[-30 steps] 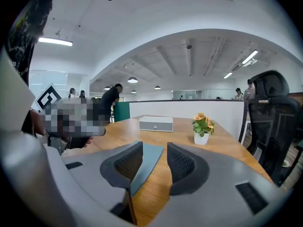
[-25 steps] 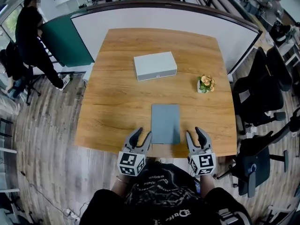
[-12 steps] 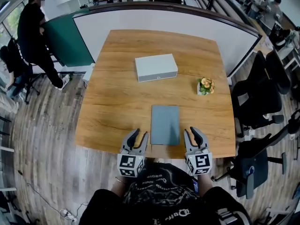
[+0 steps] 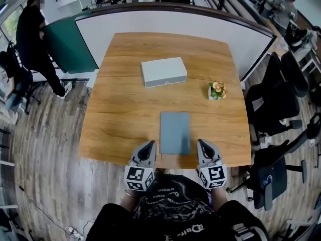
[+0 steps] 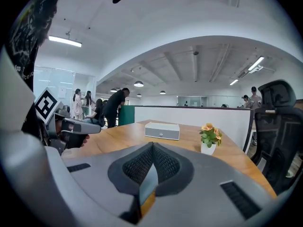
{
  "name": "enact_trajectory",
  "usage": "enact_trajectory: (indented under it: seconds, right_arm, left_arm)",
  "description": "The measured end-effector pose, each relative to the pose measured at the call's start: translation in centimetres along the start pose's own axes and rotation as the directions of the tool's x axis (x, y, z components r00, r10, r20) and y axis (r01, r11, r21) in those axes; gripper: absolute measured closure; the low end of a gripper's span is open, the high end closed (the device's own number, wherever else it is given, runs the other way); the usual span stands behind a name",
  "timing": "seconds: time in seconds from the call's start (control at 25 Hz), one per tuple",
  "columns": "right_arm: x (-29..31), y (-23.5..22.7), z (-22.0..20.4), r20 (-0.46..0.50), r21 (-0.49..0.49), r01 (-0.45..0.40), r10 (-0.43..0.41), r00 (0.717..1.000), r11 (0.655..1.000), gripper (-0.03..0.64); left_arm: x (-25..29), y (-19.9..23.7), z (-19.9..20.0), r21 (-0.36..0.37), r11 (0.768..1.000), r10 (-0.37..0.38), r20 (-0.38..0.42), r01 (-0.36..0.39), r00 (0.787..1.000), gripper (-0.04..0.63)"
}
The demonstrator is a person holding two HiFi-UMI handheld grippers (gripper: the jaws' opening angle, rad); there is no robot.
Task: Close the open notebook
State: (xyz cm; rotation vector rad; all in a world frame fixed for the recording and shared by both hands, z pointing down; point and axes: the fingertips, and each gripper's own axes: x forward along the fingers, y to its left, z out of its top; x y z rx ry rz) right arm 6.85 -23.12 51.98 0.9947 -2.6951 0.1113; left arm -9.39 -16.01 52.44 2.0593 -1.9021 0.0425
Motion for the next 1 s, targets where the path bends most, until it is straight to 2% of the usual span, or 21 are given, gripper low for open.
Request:
enact_trajectory:
  seconds: [0.32, 0.48, 0.72, 1.0]
  right_arm:
    - [-0.4, 0.8, -0.3, -0.023, -0.061, 0.022, -0.023, 0.999, 0.998, 0.611]
    - [-0.4, 1.4, -0.9, -0.04, -0.073, -0.001, -0.002, 0.999, 0.997, 0.611]
    - [-0.6, 1.4, -1.2, -0.054, -0.084, -0.003, -0.001, 0.999, 0.996, 0.611]
    - [-0.7, 1.1, -1.1, -0.041, -0.08, -0.004, 0.0, 0.999, 0.997, 0.611]
  left_arm:
    - [-0.7, 0.2, -0.4, 0.003, 1.0, 0.027, 0.007, -0.027, 1.0, 0.574]
    - [-0.8, -0.1, -0.9, 0.011, 1.0, 0.027, -0.005, -0.026, 1.0, 0.574]
    - [-0.8, -0.9, -1.5, 0.053, 0.998, 0.018, -0.023, -0.017, 1.0, 0.574]
    - [-0.9, -0.4, -1.6, 0.025, 0.998, 0.057, -0.01, -0.057, 0.998, 0.574]
